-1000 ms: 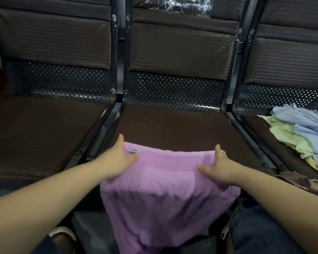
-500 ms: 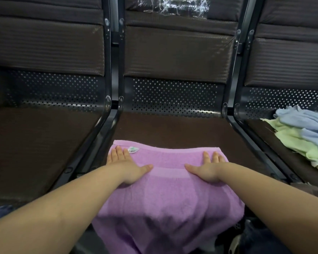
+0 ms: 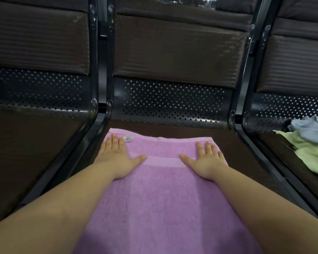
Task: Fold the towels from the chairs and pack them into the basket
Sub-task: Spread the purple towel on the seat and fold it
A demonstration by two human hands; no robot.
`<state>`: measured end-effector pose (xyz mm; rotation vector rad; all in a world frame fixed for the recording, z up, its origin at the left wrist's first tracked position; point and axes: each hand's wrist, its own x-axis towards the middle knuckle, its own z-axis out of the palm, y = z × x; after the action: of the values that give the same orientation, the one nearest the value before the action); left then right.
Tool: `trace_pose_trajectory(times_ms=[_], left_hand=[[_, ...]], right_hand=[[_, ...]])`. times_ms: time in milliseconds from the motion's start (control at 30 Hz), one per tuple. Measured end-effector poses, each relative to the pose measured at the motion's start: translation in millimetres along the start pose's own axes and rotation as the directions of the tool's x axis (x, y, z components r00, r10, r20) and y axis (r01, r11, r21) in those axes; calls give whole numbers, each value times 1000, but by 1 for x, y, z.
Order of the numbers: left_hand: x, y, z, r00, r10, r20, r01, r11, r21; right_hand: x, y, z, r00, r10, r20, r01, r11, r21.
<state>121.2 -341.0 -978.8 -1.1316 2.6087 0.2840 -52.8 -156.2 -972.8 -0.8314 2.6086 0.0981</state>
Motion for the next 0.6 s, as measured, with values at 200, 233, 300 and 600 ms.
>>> trace_pose_trajectory(times_ms=[200,233,300,600], left_hand=[[35,1,-5,993,19,-117,-22,1000,-21],[40,1,-5,991,19,-133,-22,999,-25],[45,1,-4,983,19,-183,-26,999,-36],[-9,29,-24,923,222,-314,-214,975,62]], right_hand=[[44,-2,-6,990,-65,-122,67,998,17],[48,-2,-5,987,-71,-147,76,997,30],[50,-2,-5,973,-89,-212,103,993,54],[-8,-30,-8,902,-285,-324,329,940,88]])
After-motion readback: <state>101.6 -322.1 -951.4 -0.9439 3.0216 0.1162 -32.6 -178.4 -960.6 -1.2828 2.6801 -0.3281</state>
